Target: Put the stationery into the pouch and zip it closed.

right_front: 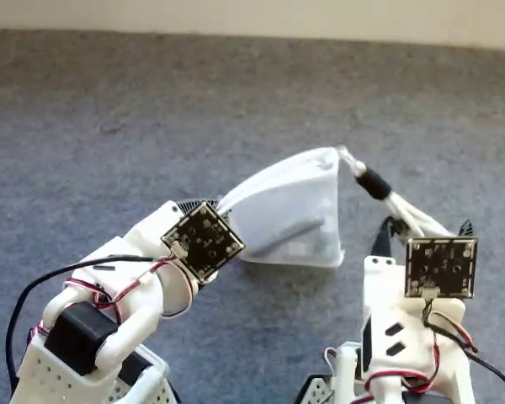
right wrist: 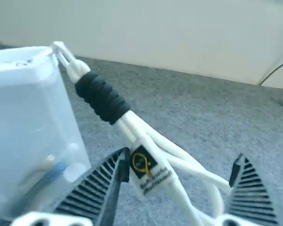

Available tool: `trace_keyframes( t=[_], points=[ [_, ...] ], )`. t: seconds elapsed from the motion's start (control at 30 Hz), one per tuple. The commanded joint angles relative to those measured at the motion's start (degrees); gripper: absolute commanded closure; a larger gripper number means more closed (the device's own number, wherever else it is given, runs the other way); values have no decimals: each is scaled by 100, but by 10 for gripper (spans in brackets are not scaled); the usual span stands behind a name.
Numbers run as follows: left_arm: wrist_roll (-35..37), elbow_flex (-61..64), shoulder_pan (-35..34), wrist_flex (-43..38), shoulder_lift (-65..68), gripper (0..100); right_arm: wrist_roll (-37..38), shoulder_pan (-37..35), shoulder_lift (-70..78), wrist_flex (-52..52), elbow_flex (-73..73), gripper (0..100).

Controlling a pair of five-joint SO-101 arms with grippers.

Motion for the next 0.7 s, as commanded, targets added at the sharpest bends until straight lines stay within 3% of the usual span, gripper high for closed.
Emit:
trace_keyframes(
  t=[0.0, 0.2, 0.43, 0.53, 0.67],
  points=[
    [97, 127, -163, -193, 13, 879, -53, -497, 4, 40, 171, 683],
    [695, 418, -699, -800, 22, 779, -53, -857, 4, -259, 593, 683],
    [747, 242, -1481, -897, 4, 774, -53, -857, 4, -585, 963, 683],
    [1143, 163, -1736, -888, -4, 775, -53, -857, 4, -549, 954, 686],
    [1301, 145, -2123, -853, -31, 777, -53, -831, 4, -514, 1121, 801]
  ],
)
